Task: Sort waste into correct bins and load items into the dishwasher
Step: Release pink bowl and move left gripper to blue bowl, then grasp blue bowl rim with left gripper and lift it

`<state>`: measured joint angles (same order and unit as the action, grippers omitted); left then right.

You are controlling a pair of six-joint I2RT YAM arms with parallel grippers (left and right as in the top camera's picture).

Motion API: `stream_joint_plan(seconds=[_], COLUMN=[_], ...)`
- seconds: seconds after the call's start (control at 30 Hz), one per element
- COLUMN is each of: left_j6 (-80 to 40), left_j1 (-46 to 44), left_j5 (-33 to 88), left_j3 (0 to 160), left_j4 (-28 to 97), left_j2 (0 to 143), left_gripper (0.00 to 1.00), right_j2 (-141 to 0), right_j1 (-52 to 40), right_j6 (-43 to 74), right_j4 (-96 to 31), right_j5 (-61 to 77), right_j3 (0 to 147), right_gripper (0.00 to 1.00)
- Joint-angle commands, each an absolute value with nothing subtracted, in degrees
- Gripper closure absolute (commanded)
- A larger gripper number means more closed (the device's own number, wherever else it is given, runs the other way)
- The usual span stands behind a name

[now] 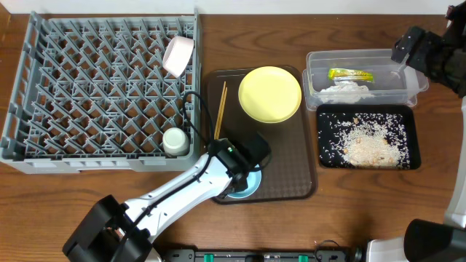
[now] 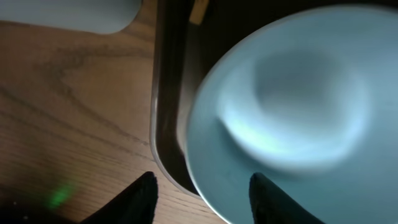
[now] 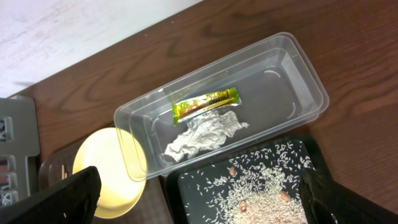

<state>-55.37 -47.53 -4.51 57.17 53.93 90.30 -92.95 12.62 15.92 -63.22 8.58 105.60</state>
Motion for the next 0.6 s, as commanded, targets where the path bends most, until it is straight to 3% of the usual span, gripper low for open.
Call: stream_joint_plan(seconds=[0.0, 0.27, 0.37, 0.47, 0.57], left_j6=[-54.5, -53.4, -50.7, -49.7, -48.8], left_j1=[-47.4, -46.3, -46.3, -46.3, -46.3], left_j5=[-4.5, -3.7, -2.7, -2.5, -2.5], left_j3=[54.8, 51.6, 51.6, 51.6, 51.5], left_j4=[53.2, 49.1, 48.5, 48.5, 48.2], left_j2=[89.6, 89.6, 89.6, 89.6, 89.6], left_gripper=[0.54, 0.71, 0.71, 0.61, 0.59], right_j2=[-93.3, -93.3, -93.3, -93.3, -93.3], right_j1=[12.7, 12.7, 12.7, 12.7, 12.7], right_j6=[16.3, 16.3, 16.3, 16.3, 16.3], right_j4=[-63.3, -63.3, -63.3, -63.3, -63.3], right_j5=[8.8, 8.8, 8.8, 8.8, 8.8], right_j3=[106.2, 106.2, 106.2, 106.2, 106.2], right_gripper=[0.01, 0.01, 0.01, 0.01, 0.01])
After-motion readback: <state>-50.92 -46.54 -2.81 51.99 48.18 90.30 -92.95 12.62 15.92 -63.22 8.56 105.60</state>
